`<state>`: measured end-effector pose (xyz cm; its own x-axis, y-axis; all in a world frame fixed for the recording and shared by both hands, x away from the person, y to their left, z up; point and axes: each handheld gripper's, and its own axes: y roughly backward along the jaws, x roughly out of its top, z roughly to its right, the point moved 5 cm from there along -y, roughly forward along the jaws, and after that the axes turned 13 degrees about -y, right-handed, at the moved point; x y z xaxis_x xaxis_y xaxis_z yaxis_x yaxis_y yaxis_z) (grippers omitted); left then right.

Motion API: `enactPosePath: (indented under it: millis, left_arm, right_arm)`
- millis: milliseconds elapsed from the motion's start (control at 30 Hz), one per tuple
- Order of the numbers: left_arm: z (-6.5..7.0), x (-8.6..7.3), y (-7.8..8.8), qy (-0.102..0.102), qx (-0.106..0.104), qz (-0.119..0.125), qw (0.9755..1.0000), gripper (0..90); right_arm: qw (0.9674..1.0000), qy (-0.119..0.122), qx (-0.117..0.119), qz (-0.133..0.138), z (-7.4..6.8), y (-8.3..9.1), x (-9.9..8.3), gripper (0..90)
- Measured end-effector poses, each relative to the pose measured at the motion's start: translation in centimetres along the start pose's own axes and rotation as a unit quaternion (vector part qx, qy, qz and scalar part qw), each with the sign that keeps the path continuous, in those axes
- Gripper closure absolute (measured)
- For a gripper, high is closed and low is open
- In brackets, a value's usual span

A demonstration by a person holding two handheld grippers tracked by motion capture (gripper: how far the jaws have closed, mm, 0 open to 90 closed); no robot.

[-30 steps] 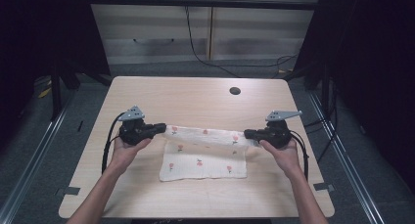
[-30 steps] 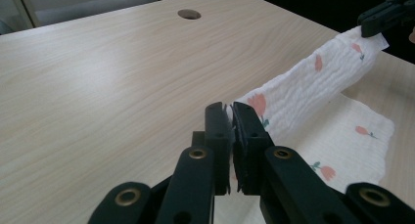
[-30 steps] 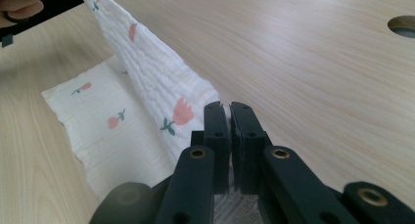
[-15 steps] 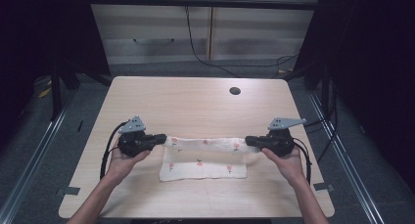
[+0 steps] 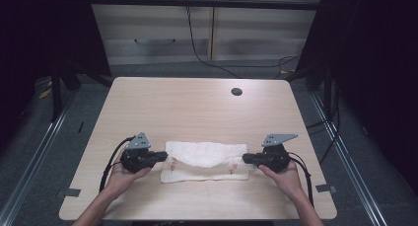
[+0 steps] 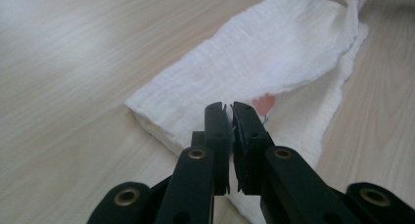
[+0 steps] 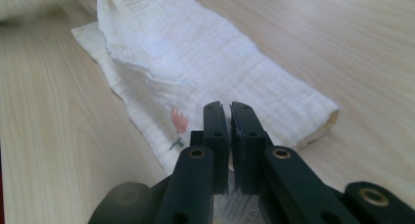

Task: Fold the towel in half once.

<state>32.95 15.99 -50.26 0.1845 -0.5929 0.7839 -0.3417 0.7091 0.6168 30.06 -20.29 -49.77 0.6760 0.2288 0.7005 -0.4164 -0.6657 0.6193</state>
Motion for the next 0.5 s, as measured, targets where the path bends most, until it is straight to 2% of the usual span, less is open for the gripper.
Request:
enactPosePath:
  millis: [100, 133, 233, 267, 500]
  left_arm:
    - [0.4, -0.7, -0.4, 0.0, -0.006, -0.008, 0.9999, 85.6]
    - [0.5, -0.9, -0.4, -0.006, -0.005, -0.015, 0.9999, 85.6]
    - [0.8, -1.0, -0.3, -0.005, -0.013, -0.013, 0.9998, 85.1]
    - [1.2, -1.2, -0.4, -0.011, -0.025, -0.016, 0.9995, 84.5]
    - [1.6, -1.4, -0.6, -0.012, -0.03, -0.025, 0.9992, 82.0]
  right_arm:
    - [1.0, -0.001, 0.005, -0.006, -0.4, 0.1, -0.8, 85.4]
    - [1.0, -0.001, 0.005, -0.006, -0.4, 0.1, -0.8, 85.4]
    - [0.9999, -0.003, 0.005, -0.014, -0.6, 0.1, -1.5, 84.0]
    - [0.9998, -0.005, 0.001, -0.018, -0.7, 0.1, -1.9, 83.8]
    - [0.9996, -0.007, 0.0, -0.026, -1.1, 0.3, -3.2, 82.2]
